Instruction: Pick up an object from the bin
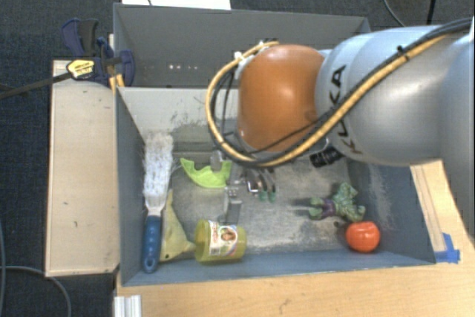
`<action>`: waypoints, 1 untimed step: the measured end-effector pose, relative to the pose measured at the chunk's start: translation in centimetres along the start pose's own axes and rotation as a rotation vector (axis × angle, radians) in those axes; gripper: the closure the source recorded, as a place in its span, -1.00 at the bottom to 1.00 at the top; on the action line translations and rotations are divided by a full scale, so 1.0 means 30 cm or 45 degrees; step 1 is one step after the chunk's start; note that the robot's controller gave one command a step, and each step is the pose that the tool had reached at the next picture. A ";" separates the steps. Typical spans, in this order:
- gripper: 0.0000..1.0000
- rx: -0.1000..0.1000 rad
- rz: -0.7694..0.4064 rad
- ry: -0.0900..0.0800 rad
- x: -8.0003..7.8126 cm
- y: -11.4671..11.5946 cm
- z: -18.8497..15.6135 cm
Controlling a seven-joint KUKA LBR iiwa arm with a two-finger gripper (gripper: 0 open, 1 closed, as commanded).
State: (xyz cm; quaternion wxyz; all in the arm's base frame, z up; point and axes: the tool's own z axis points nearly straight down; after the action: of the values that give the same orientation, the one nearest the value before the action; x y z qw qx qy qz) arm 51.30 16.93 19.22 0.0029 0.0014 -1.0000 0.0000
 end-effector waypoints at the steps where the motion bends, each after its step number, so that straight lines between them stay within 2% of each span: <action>1: -1.00 -0.002 0.007 -0.010 -0.007 -0.003 -0.015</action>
Offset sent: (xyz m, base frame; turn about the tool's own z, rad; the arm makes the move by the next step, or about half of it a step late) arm 0.0701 -0.0135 -0.1222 -0.0189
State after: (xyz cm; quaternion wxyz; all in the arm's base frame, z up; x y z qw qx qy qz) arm 51.50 16.84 19.65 -0.0012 -0.0015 -1.0000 -0.0008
